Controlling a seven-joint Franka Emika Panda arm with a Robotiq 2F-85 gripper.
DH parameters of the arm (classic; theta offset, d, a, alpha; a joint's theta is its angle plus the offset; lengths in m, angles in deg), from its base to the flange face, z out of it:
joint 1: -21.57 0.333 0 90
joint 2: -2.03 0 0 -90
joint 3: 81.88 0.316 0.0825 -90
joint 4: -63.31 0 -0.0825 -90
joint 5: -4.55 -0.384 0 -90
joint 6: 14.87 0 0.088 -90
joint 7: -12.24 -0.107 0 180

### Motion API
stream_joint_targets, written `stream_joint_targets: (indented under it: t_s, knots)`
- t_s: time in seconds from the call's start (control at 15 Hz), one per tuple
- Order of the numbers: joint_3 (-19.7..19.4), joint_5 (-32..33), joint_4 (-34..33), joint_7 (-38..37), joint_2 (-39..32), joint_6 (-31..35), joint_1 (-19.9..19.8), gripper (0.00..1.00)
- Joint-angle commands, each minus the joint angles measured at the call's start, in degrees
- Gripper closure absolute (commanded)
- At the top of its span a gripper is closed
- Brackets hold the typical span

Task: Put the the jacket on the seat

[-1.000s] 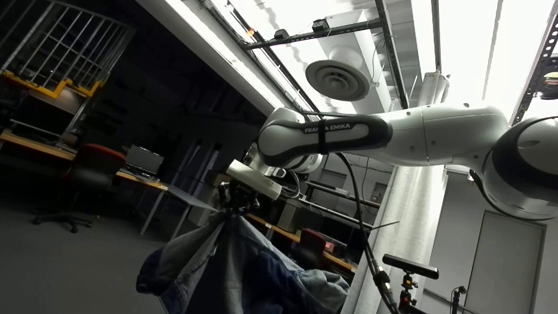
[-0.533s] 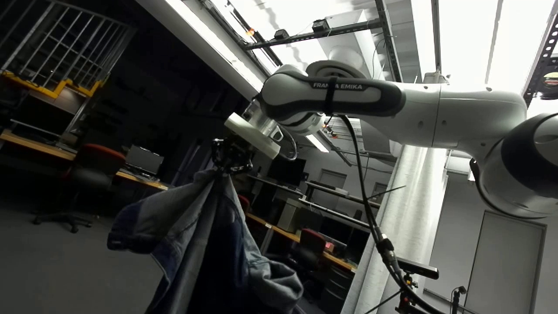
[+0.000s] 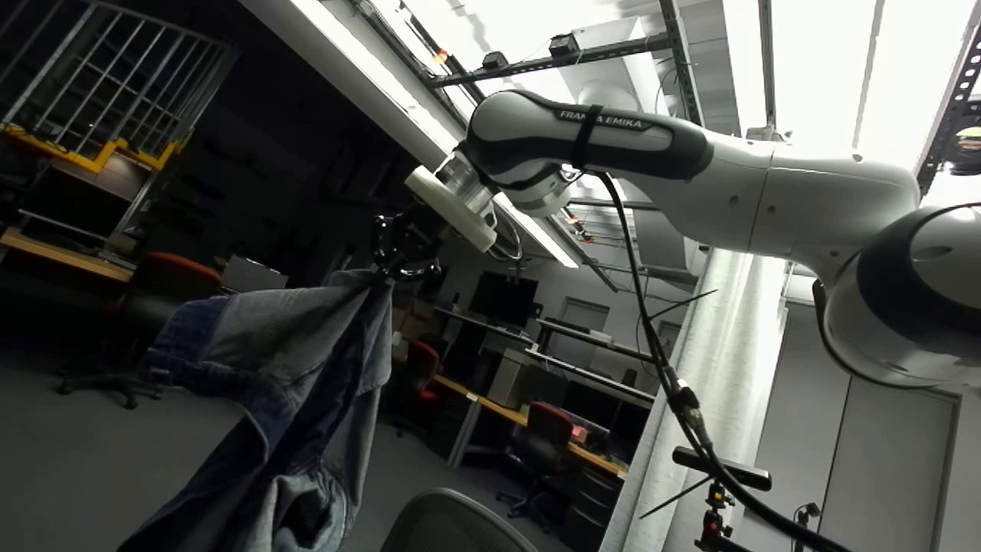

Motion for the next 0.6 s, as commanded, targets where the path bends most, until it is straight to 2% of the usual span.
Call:
stream_joint_targets:
  t_s: [0.0,0.2,0.53]
  knots:
    - [0.71,-3.09,3.46,5.78,0.17,0.95,-2.22,0.98]
    - [1.18,-5.06,12.50,12.04,2.80,1.68,-3.54,0.98]
    - [0.26,-6.46,28.58,22.41,7.99,1.55,-3.48,0.98]
